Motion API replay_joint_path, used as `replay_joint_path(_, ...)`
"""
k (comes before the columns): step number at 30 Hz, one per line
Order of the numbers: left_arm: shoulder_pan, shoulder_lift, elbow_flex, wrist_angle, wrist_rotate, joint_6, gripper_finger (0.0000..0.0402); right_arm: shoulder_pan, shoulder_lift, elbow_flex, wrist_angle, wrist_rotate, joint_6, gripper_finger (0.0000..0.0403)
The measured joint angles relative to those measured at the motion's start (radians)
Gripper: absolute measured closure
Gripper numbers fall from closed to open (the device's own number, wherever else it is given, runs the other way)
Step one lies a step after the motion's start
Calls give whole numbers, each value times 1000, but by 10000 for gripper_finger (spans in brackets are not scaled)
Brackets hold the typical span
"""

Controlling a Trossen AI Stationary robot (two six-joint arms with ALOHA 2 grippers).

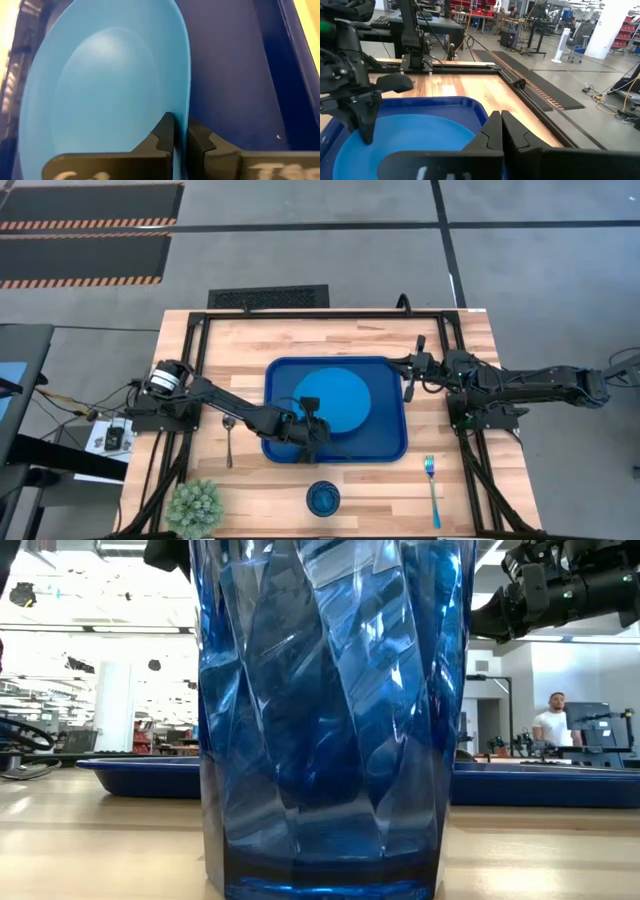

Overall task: Pick and place plate/cup/fork/spoon on tray
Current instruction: Put the blue plate in the middle of the dark blue tray

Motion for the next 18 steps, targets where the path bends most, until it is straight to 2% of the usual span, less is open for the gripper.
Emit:
replay_joint_path(11,0,5,-2,5,34,-23,338,4,0,0,2,-2,-6,399)
replay_joint_path(18,1,5,-2,10,43,-18,338,4,0,0,2,-2,-7,399)
